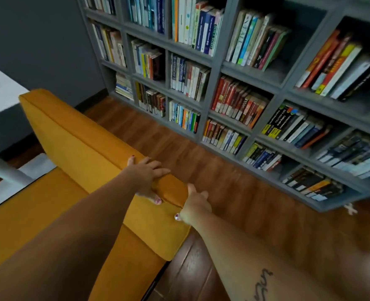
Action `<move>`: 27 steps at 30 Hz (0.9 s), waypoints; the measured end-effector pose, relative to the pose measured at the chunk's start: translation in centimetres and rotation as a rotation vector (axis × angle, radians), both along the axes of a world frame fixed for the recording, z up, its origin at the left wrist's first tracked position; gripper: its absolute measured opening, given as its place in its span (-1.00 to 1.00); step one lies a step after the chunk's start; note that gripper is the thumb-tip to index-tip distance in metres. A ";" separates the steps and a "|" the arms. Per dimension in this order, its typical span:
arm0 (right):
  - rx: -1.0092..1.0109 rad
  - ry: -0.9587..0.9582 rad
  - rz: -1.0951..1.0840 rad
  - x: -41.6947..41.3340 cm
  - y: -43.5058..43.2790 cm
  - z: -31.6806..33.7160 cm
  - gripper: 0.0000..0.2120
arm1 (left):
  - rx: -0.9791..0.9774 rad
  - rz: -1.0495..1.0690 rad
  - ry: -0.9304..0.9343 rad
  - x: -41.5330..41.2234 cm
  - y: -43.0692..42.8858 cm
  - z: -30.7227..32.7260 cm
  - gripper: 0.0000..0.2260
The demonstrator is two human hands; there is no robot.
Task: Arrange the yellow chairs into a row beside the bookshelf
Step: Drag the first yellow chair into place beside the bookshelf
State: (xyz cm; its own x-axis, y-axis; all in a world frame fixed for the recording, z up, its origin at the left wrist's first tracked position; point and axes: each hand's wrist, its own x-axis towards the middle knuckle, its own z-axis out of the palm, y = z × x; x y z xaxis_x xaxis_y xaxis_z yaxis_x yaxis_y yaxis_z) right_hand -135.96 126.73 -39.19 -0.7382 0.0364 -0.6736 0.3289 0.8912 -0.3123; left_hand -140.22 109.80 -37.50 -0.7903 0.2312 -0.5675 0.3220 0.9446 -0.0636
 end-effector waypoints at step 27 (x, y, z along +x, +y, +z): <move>0.039 0.027 0.086 -3.2 1.4 -0.4 -0.01 | 0.104 -0.054 0.080 -4.2 -0.6 -1.5 0.05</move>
State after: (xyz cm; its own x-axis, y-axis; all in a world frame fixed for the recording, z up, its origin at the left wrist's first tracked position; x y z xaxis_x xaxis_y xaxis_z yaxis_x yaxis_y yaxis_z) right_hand -139.19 128.12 -39.63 -0.7576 -0.0019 -0.6527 0.2426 0.9275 -0.2844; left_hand -144.42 109.17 -39.01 -0.8167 0.3293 -0.4738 0.3708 0.9287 0.0064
